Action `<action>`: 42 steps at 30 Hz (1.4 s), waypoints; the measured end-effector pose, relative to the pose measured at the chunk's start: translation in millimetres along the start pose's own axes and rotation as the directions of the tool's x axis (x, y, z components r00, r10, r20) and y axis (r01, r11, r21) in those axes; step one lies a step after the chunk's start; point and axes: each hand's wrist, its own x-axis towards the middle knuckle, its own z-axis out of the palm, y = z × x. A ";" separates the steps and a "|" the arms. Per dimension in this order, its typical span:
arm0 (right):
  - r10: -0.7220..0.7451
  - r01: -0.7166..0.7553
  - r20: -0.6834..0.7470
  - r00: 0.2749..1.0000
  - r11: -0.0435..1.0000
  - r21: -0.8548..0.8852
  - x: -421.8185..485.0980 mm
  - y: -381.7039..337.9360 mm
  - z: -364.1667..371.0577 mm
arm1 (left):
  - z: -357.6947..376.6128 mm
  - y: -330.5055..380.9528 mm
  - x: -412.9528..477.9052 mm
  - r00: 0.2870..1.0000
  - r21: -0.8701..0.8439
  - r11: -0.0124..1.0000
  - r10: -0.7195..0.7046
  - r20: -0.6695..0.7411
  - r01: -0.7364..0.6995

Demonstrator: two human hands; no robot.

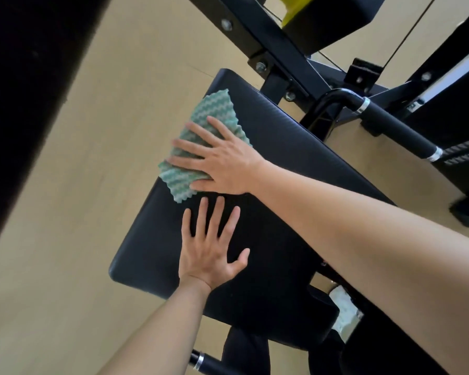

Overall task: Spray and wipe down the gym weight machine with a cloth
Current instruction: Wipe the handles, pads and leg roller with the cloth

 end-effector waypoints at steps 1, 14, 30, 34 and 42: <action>0.063 -0.063 -0.016 0.998 0.998 0.017 -2.4 14.9 -2.5 | -0.3 -0.3 0.4 1.000 -0.001 1.000 0.001 -0.007 -0.001; 0.451 -0.437 -0.095 0.887 0.889 0.136 -42.5 15.1 12.3 | -0.8 -0.6 1.3 0.999 -0.023 0.999 0.022 -0.029 -0.022; 0.898 -0.861 0.166 0.408 0.318 0.397 -148.2 -78.6 62.3 | -1.3 -0.5 1.6 0.999 -0.030 0.999 0.016 -0.045 -0.017; 0.755 -0.751 0.131 0.643 0.587 0.304 -173.8 -118.4 80.8 | -2.7 -2.1 1.9 0.999 -0.034 0.999 0.024 -0.040 -0.025; 0.728 -0.756 0.210 0.653 0.612 0.231 -238.8 -90.1 93.6 | -3.0 -0.5 0.8 0.999 -0.047 0.999 0.011 -0.043 -0.013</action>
